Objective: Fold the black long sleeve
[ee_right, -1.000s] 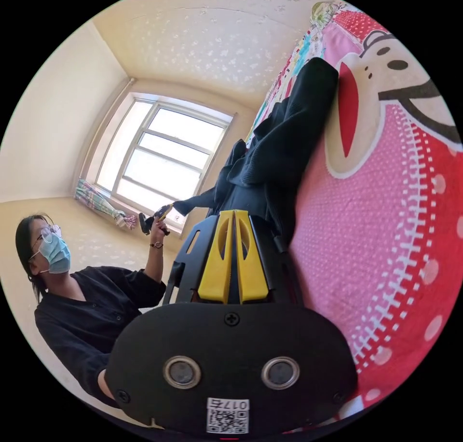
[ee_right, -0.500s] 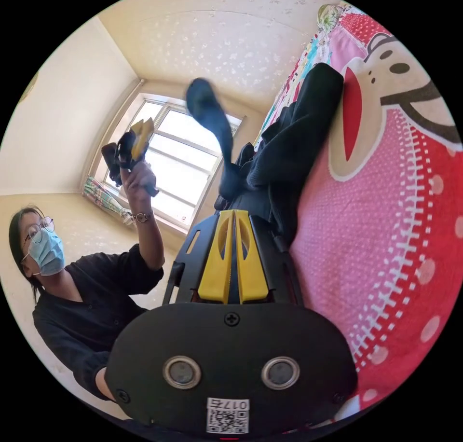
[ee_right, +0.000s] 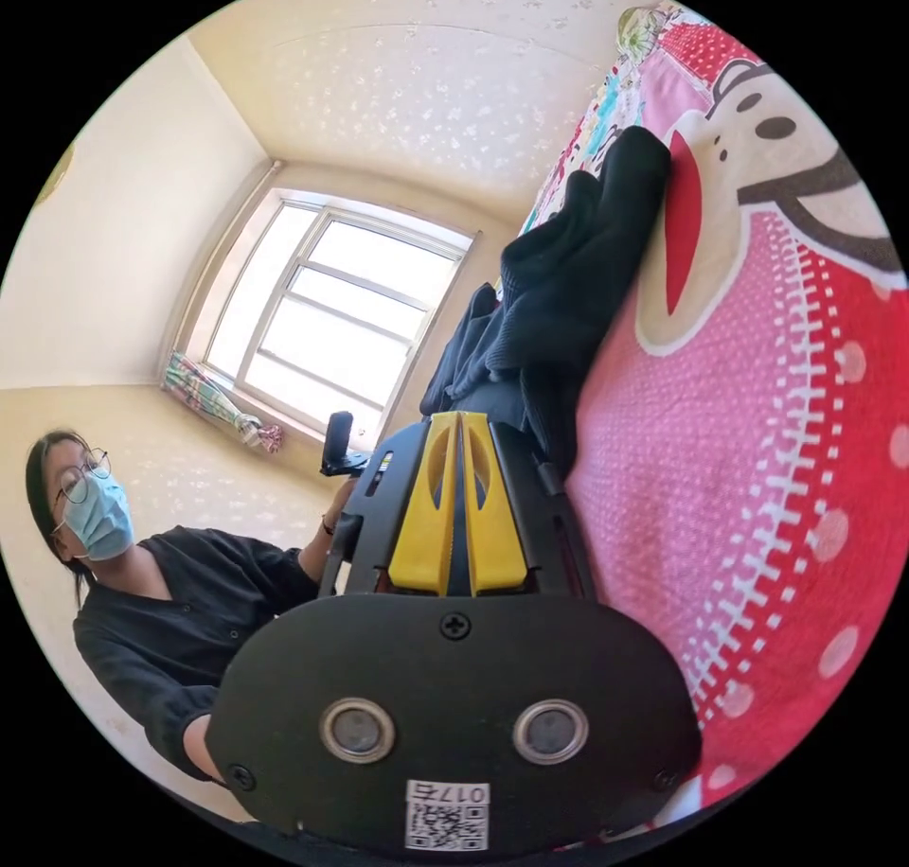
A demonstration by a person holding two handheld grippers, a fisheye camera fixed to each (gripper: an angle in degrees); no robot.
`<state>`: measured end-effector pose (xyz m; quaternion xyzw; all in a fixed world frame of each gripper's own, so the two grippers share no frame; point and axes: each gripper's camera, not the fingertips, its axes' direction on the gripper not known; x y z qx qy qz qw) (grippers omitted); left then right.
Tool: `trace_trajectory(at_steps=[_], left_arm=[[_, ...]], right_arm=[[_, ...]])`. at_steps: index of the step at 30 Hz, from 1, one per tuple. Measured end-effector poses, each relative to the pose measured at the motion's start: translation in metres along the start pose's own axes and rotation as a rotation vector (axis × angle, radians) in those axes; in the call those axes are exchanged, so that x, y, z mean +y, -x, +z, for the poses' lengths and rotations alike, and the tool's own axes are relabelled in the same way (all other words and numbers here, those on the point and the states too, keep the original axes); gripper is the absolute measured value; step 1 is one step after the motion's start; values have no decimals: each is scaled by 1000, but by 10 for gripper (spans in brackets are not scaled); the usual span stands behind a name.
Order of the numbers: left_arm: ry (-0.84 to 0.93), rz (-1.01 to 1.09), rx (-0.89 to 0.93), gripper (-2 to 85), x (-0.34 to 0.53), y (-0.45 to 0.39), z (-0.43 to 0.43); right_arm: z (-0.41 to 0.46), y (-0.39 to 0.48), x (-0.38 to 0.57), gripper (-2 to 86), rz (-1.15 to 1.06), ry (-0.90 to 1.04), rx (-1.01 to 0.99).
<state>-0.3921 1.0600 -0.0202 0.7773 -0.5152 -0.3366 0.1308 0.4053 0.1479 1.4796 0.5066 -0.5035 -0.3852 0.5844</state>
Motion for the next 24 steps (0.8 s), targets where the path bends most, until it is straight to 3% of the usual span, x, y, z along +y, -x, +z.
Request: trace_trajectory(at_steps=[4,7,11,15,17,20,24], left_arm=[[-68,-143,-126,87,55,9,-30],[-116,-261,-241,161,100,32,-42],[-160,-320,-139,172,144,68,-33],[-137,-295,-97,160,162,69,1],[-166,-294,-126,129,170,63,2],[-119,-262,-31,54,176,57,-3],[-105,-137,-58,43,182,42,-69]], right_arm=[[14,-2,-14,10,74,43,53],[34,21,-23,18,128,96,235],[90,120,0,65,-52,249,708],[89,187,89,79,-61,47,1094],[88,176,113,75,6,76,1143],[74,166,127,47,59,103,971],[52,195,90,35,138,46,822]])
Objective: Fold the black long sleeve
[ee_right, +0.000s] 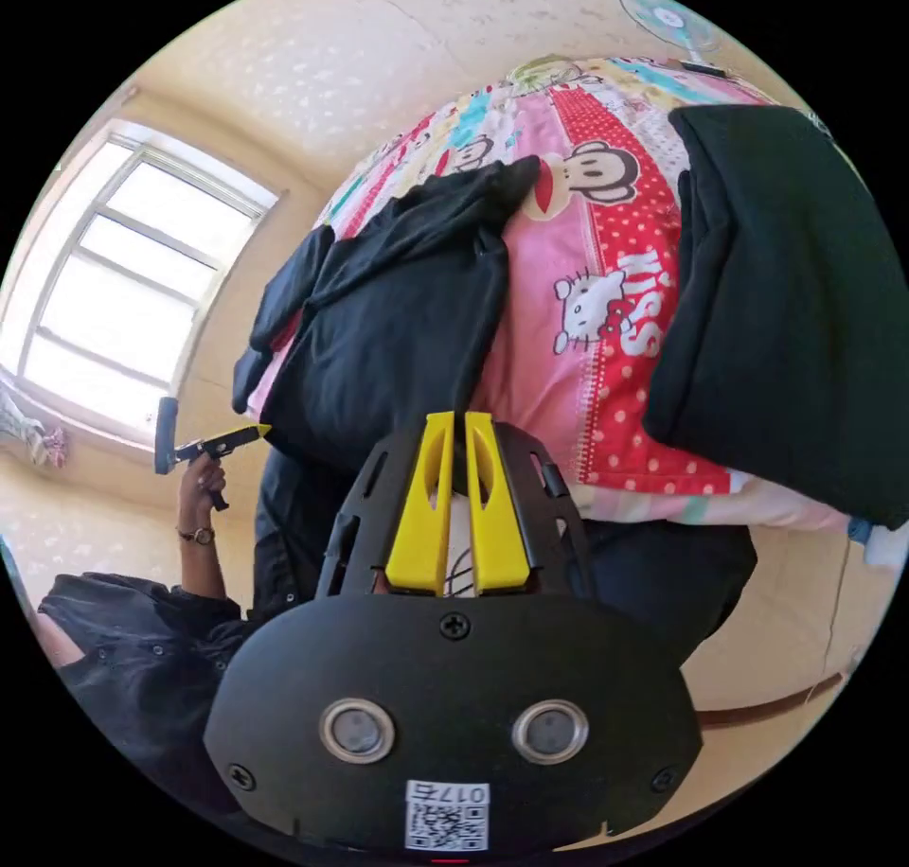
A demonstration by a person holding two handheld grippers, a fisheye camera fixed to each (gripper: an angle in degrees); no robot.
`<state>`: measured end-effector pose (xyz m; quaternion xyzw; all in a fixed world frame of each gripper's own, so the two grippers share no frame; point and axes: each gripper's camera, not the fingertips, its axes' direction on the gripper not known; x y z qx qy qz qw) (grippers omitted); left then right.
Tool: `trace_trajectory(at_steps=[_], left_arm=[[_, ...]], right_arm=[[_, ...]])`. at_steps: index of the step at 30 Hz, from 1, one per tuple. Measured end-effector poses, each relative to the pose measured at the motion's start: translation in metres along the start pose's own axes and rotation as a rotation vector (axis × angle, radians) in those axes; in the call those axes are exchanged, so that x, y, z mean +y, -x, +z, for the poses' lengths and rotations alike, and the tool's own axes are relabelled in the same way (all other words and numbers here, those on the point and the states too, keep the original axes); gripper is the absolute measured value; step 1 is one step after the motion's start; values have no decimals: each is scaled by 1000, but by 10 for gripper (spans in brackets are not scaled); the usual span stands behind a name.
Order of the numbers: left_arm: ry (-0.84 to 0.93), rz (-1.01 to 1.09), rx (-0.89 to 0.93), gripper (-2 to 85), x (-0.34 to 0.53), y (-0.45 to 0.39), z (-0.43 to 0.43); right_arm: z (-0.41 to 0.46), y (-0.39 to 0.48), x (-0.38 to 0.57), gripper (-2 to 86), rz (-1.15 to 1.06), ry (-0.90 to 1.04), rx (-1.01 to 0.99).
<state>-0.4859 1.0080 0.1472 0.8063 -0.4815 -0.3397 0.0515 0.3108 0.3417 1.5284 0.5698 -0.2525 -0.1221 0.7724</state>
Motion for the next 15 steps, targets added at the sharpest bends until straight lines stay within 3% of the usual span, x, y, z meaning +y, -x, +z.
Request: trace_trajectory(at_steps=[6,10,12,15], left_arm=[[-218,86,-21,37,-45,16,-125],[-212,-64,-44,69,-84,67,-115],[-211,-104,-47,100,-67,88,-105],[-215,-125,12,120,-24,104,-83]], right_arm=[[-44,58,-101,44,-110,-89,99],[-27,40,-157,79,-37,-98,138],[-29,26,-154,105,9,-148,44],[-21,13,-129,117,20,-147,67]])
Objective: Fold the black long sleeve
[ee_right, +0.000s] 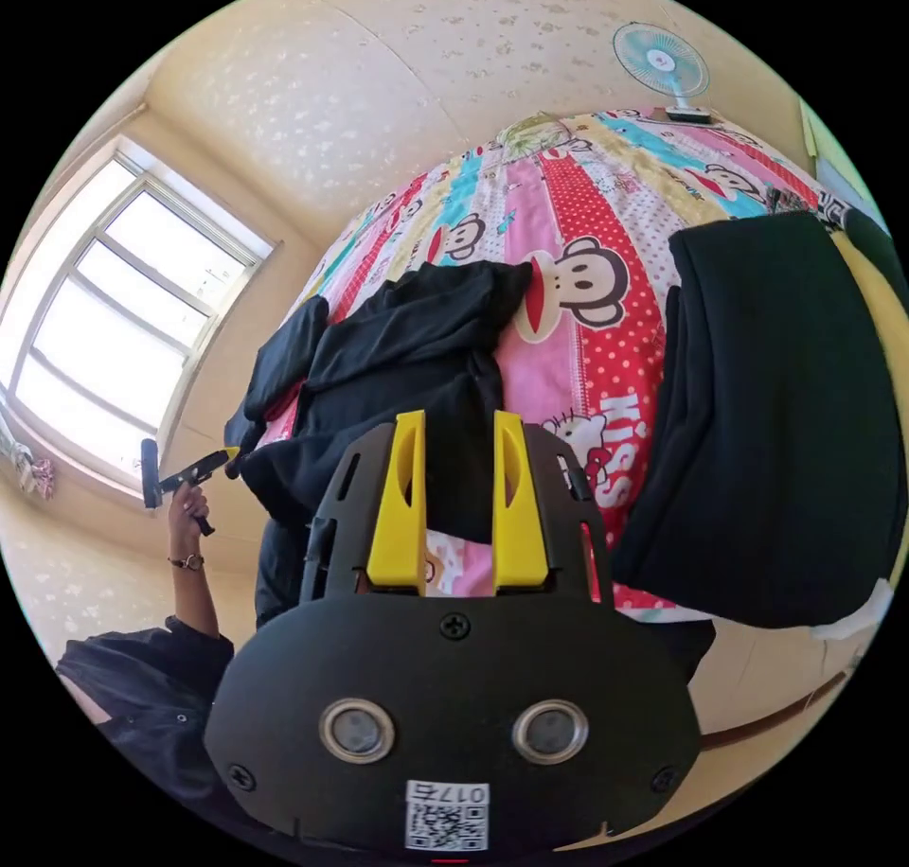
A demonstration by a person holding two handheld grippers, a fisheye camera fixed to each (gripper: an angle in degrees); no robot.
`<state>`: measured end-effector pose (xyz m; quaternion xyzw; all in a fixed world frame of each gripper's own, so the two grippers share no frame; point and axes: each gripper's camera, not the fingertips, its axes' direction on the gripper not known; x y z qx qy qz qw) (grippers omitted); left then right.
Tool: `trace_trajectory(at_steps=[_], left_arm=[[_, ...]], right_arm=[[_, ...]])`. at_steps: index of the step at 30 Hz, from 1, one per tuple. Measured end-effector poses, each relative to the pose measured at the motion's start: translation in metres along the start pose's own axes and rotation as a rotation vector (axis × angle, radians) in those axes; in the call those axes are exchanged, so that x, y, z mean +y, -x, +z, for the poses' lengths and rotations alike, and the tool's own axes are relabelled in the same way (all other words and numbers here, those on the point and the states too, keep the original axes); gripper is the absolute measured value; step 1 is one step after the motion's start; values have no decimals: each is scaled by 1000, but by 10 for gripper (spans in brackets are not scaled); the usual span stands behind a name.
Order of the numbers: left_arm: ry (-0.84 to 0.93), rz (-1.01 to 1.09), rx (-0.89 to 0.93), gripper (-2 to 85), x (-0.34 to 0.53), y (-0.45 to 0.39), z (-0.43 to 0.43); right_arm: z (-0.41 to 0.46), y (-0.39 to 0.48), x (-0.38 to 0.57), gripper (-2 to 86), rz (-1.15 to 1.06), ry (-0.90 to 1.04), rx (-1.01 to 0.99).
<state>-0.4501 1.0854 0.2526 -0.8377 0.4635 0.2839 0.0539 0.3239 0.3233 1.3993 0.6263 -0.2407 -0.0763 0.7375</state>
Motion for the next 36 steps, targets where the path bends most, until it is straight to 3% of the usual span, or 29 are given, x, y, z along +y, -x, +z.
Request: trace_trajectory(at_steps=[2,6,10,25,29,31,33,36], left_arm=[[34,-22,57,134,25,12,14],[23,-79,164,147,74,35,28],[-28,-69,204,160,103,46,15],[367,306,205,206,117,19,22],[380,305,153,185,106,21,36],[461,310,141,141,100,17,58],[657,367,35,58,101,7,88],[587,420,52,41,103,9,52]], right_arm=[[12,-15,15,126,1,18,-6],[43,-47,36,134,12,56,-217],[58,-49,43,105,-16,74,-223],[77,-51,-4,31,41,153,-192],[77,-57,-15,26,70,142,-230],[75,-61,-17,25,86,131,-253],[67,-64,-20,25,107,119,-281],[35,-66,-20,27,158,105,-393]])
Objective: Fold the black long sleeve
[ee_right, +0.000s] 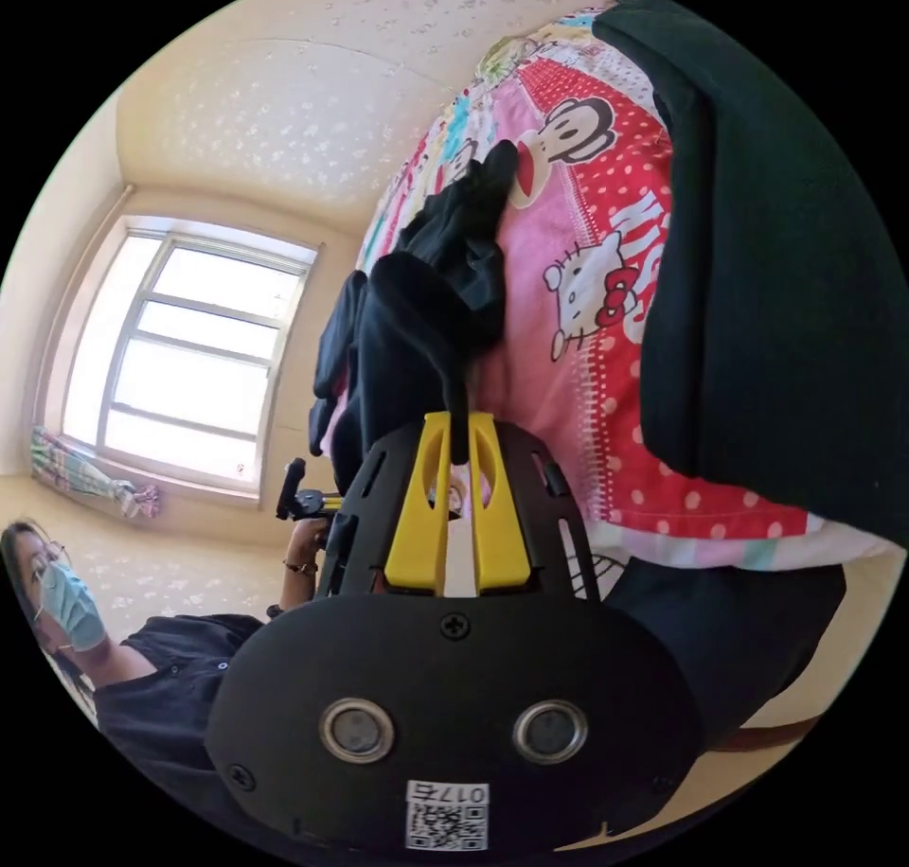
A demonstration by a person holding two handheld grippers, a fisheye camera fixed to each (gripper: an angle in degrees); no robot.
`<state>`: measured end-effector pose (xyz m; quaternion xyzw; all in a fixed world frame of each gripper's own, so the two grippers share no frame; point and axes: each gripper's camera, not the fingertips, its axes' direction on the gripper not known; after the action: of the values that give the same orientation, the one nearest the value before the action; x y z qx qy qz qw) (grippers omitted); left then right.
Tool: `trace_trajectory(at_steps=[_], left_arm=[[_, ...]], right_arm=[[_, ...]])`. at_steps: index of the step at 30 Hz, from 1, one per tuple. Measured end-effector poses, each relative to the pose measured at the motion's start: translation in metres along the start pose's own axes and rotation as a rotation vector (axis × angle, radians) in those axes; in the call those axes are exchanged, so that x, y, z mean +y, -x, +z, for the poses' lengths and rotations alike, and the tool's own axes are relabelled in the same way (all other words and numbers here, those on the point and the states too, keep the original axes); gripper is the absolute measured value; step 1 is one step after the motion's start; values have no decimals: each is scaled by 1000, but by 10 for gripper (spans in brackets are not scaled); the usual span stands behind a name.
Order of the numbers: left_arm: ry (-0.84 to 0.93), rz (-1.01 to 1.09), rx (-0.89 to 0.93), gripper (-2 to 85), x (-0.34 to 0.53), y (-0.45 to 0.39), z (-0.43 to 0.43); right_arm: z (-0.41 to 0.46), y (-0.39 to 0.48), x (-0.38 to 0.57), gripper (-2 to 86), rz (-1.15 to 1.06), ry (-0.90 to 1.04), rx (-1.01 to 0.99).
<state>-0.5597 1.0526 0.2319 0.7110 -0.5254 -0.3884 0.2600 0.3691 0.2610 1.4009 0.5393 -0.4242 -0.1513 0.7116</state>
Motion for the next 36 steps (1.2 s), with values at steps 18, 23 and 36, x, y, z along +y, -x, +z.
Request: trace_trajectory(at_steps=[18,23,36], left_arm=[[-739,296,817,40,264,48,-256],[-672,69,856,39,168,113,-238],[-769,-464,527,151,8,236,-185]], right_arm=[[-231,231,158,28,-464,-157,-204],[-174,213,55,31,-352,-102,-83],[29,209,-141,72,-225,-104,309]])
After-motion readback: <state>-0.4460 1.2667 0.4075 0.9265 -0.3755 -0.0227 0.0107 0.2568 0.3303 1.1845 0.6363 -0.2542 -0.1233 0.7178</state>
